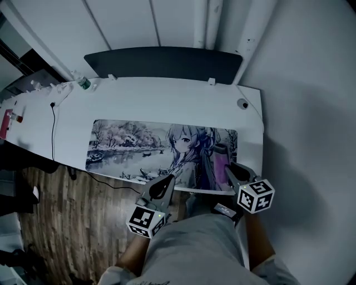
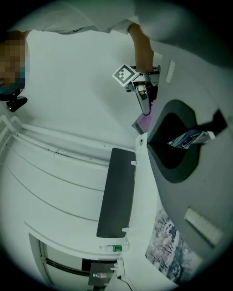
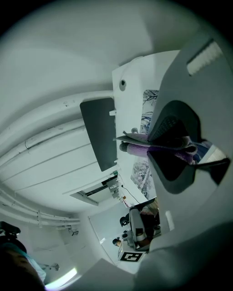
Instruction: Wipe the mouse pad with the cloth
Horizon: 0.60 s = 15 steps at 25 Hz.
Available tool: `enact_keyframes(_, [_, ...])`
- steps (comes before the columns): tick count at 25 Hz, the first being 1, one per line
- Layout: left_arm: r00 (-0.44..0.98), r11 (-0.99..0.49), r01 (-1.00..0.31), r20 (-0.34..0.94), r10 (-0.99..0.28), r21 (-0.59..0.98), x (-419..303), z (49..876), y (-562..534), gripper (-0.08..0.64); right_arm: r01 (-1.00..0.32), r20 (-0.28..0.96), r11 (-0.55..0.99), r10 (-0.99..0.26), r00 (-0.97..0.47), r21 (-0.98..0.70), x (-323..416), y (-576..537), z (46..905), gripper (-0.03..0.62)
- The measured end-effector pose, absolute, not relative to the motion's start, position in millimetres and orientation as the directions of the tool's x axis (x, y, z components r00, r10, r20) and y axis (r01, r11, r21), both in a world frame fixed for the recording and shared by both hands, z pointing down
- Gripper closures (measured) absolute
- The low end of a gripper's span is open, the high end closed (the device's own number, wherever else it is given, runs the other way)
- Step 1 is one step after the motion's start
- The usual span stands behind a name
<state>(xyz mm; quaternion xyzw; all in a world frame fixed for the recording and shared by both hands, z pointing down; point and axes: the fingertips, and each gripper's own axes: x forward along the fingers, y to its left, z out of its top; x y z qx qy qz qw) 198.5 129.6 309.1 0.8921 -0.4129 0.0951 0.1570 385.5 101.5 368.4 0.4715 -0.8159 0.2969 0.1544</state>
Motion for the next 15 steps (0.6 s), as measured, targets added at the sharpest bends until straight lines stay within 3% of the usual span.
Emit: enact_keyframes(15, [0.627, -0.606, -0.776, 0.309, -0.715, 0.172, 218, 301, 48, 0.541, -0.874, 0.564, 0.322, -0.670, -0.483, -0.365, 422, 37, 385, 0.517])
